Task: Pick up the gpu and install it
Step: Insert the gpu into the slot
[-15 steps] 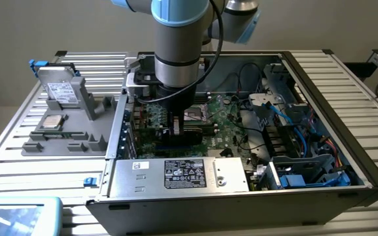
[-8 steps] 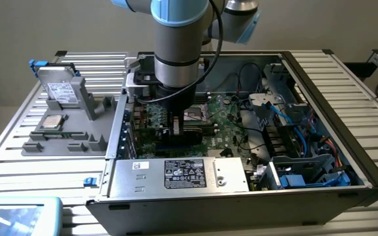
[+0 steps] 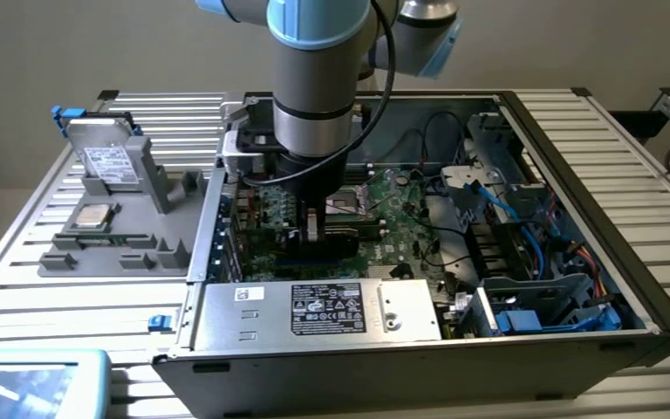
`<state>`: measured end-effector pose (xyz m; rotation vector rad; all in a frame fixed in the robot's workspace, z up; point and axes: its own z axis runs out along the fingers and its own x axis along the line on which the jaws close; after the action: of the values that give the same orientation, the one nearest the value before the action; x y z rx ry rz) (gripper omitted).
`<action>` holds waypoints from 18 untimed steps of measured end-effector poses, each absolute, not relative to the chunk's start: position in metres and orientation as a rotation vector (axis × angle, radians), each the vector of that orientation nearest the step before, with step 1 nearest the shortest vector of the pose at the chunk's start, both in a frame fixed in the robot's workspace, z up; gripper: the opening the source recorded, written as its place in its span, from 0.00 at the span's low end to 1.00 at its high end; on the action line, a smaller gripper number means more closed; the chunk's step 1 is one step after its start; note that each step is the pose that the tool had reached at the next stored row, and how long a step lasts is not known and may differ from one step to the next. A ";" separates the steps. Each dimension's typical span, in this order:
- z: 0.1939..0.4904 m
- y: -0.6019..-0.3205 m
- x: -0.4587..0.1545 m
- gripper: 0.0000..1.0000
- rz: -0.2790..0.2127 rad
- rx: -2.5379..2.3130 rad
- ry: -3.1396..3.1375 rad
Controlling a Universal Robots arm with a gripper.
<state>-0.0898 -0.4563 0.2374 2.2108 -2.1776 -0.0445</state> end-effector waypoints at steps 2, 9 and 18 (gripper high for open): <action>0.237 -0.457 -0.090 0.29 -0.047 2.213 -2.178; 0.237 -0.458 -0.090 0.29 -0.052 2.216 -2.180; 0.237 -0.459 -0.091 0.29 -0.059 2.221 -2.184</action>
<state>-0.0906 -0.4591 0.2373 2.2206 -2.1843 -0.0589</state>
